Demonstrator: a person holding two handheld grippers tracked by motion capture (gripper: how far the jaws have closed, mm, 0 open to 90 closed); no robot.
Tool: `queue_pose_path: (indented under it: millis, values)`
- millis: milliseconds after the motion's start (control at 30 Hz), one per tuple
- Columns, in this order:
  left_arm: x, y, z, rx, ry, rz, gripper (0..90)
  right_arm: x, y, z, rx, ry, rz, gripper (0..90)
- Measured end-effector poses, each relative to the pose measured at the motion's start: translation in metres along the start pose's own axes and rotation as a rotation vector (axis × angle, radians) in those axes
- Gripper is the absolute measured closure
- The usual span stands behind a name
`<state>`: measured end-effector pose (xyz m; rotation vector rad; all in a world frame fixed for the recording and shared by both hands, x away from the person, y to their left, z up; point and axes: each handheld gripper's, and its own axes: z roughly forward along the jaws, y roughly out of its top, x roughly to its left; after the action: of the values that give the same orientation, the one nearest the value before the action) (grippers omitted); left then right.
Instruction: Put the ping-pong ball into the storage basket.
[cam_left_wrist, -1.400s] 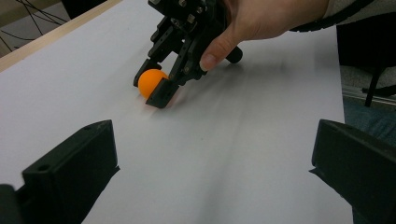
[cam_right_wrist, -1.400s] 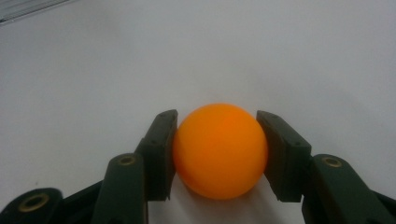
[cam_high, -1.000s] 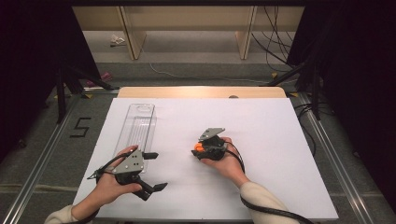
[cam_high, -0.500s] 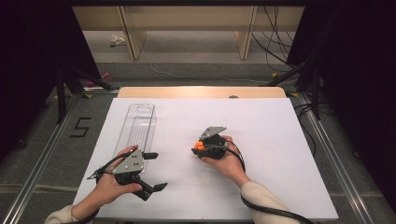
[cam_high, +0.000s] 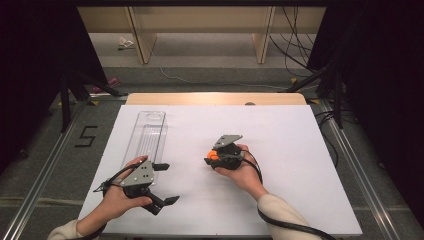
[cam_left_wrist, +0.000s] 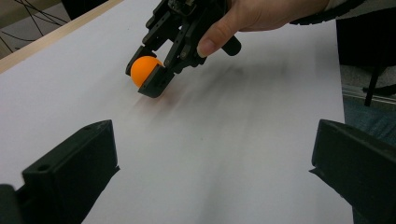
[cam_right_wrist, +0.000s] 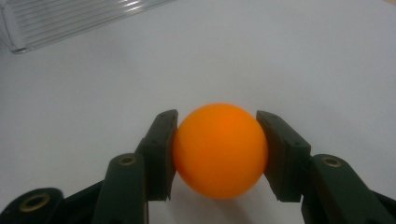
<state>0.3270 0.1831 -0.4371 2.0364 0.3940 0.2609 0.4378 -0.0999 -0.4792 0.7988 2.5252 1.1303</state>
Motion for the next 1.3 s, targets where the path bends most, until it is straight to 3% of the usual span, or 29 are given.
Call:
queue_pose_path:
  millis: [1300]
  values:
    - [-0.001,0.000,0.001,0.001,-0.001,0.004,0.0,0.002,0.019,-0.012,-0.074,0.009,-0.008,51.6]
